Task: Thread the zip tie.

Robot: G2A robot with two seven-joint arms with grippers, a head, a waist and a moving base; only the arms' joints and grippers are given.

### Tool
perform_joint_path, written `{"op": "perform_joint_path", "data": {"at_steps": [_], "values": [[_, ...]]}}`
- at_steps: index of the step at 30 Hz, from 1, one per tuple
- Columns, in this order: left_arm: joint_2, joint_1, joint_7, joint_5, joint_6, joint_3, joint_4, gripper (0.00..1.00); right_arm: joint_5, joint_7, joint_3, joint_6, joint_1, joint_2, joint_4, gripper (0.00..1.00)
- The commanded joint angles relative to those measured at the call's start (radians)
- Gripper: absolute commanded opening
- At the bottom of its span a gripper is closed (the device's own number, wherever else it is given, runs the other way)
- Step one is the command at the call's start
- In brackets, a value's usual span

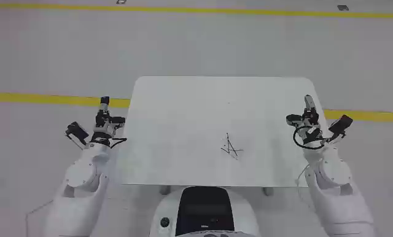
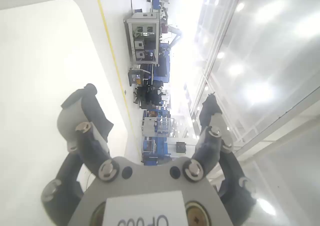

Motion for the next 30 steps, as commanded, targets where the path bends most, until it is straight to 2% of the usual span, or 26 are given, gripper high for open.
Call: {"op": "perform_joint_path", "data": {"at_steps": [1, 7, 12, 14, 30], "values": [[0.000, 0.000, 0.000, 0.000, 0.000, 0.000, 0.000, 1.00, -0.014, 0.006, -0.001, -0.004, 0.003, 0.001, -0.006, 1.00], [0.000, 0.000, 0.000, 0.000, 0.000, 0.000, 0.000, 1.00, -0.178, 0.070, -0.058, -0.006, 0.008, 0.002, -0.013, 1.00], [0.000, 0.000, 0.000, 0.000, 0.000, 0.000, 0.000, 1.00, -0.400, 0.091, -0.133, 0.030, 0.009, 0.003, -0.005, 1.00], [0.000, 0.000, 0.000, 0.000, 0.000, 0.000, 0.000, 1.00, -0.404, 0.087, -0.154, 0.015, 0.006, 0.000, -0.002, 1.00], [0.000, 0.000, 0.000, 0.000, 0.000, 0.000, 0.000, 1.00, -0.404, 0.087, -0.154, 0.015, 0.006, 0.000, -0.002, 1.00]]}}
